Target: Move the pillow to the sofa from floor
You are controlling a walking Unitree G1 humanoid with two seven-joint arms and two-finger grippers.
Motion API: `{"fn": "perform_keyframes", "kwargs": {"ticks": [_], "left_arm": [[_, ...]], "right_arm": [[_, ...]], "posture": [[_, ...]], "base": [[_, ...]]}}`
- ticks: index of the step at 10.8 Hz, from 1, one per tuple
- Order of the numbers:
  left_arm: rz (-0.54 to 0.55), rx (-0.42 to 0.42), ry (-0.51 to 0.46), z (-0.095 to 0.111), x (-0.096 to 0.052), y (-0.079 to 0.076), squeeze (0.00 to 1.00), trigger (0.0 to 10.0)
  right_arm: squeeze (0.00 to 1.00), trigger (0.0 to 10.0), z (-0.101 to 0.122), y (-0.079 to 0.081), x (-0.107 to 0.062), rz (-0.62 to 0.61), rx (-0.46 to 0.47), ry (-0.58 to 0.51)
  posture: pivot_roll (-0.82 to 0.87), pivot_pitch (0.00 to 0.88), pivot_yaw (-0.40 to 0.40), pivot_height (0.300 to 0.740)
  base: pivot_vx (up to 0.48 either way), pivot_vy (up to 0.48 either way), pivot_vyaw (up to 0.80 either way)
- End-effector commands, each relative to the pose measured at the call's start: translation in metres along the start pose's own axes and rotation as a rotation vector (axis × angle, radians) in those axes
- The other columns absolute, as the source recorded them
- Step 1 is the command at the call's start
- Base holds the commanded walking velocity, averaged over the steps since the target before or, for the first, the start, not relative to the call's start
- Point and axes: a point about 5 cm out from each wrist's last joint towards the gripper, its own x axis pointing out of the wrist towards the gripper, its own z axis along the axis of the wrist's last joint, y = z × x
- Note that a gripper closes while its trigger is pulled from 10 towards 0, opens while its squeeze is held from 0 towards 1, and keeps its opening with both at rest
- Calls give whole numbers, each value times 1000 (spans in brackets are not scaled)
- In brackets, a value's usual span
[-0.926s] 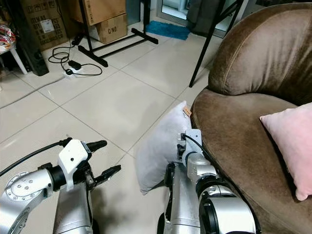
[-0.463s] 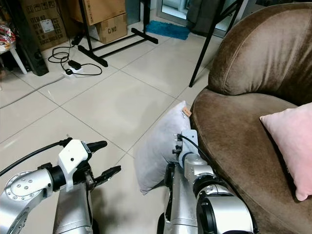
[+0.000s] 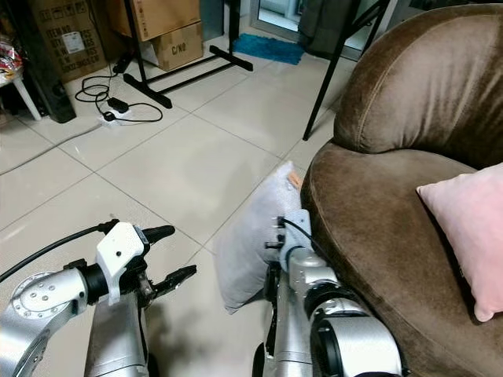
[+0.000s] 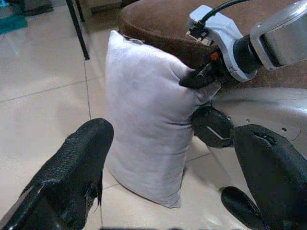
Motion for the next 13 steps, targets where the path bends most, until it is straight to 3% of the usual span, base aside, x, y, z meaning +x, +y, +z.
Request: {"fn": "perform_keyframes", "kwargs": {"ticks": [1,4,6,7,8,9,10,13], "left_arm": [[36,-12,-11,0,0,6,0,10000],[254,10,-30,0,-9,23,0,10000],[412,6,-52,2,-13,35,0,10000],[476,6,-66,5,-11,40,0,10000],[514,9,-90,10,-8,43,0,10000],[544,1,-109,12,-6,46,0,10000],[574,-4,-116,12,-3,47,0,10000],[639,11,-129,17,-4,53,0,10000]], "right_arm": [[0,0,7,9,1,45,9,-12],[0,0,39,17,-1,117,75,-169],[0,0,59,13,-13,169,136,-346],[0,0,65,11,-28,176,158,-434],[0,3961,71,15,-44,188,161,-513],[0,10000,73,21,-54,214,109,-565],[0,10000,74,23,-67,225,85,-611],[0,10000,82,15,-76,173,89,-588]], "posture": [[99,0,-79,431],[92,0,-78,431],[55,0,-51,431],[53,0,-54,431],[42,0,-47,431],[22,0,-30,431],[14,0,-25,441],[37,0,-45,481]], "base": [[0,0,0],[0,0,0],[0,0,0],[0,0,0],[0,0,0],[0,0,0],[0,0,0],[0,0,0]]}}
